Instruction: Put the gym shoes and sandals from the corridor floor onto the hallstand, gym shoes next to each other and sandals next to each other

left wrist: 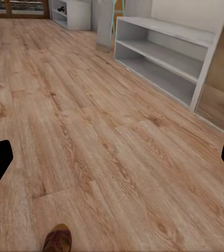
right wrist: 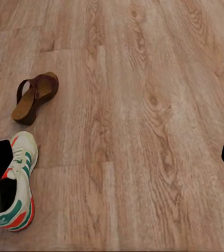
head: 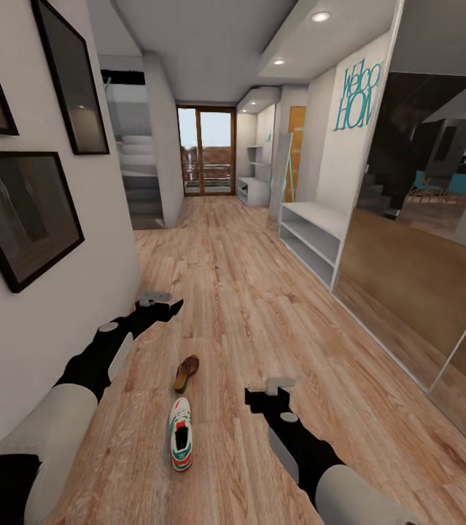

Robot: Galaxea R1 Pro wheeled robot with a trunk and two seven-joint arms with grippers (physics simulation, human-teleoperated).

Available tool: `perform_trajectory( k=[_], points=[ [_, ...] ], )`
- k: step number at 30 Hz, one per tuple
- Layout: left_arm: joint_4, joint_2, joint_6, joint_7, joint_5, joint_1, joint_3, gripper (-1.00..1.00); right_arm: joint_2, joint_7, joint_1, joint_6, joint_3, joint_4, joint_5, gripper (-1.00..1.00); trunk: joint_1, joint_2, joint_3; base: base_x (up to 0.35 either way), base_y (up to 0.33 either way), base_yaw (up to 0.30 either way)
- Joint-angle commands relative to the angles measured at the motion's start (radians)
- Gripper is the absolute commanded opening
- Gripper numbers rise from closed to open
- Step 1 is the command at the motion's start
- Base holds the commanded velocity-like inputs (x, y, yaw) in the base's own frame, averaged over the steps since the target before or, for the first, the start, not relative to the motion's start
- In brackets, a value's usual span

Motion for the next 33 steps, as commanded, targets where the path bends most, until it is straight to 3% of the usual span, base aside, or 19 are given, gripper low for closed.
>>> perform_trajectory(
  k=[1, 4, 9, 22, 33],
  points=[
    [-0.003, 0.001, 0.009, -0.002, 0.008, 0.0, -0.002, 1.0, 0.0, 0.001, -0.001, -0.001, 0.017, 0.01, -0.009, 1.0, 0.0, 0.0, -0.001, 0.0, 0.0, 0.0],
    [-0.005, 0.001, 0.008, -0.003, 0.008, 0.001, -0.002, 1.0, 0.0, 0.021, -0.001, -0.002, 0.047, 0.039, -0.01, 1.0, 0.0, 0.0, -0.001, 0.0, 0.0, 0.0],
    [-0.006, 0.001, 0.008, -0.003, 0.008, 0.001, -0.002, 1.0, 0.0, 0.03, -0.001, -0.004, 0.062, 0.055, -0.012, 1.0, 0.0, 0.0, -0.001, 0.0, 0.0, 0.0],
    [-0.006, -0.002, 0.008, -0.002, -0.016, 0.001, -0.004, 1.0, 0.0, 0.032, -0.001, -0.005, 0.063, 0.061, -0.014, 1.0, 0.0, 0.0, -0.001, 0.0, 0.0, 0.008],
    [-0.008, -0.003, 0.008, -0.002, -0.023, 0.001, -0.004, 1.0, 0.0, 0.031, -0.001, -0.005, 0.061, 0.061, -0.013, 1.0, 0.0, 0.0, -0.008, 0.0, 0.0, 0.193]
  ],
)
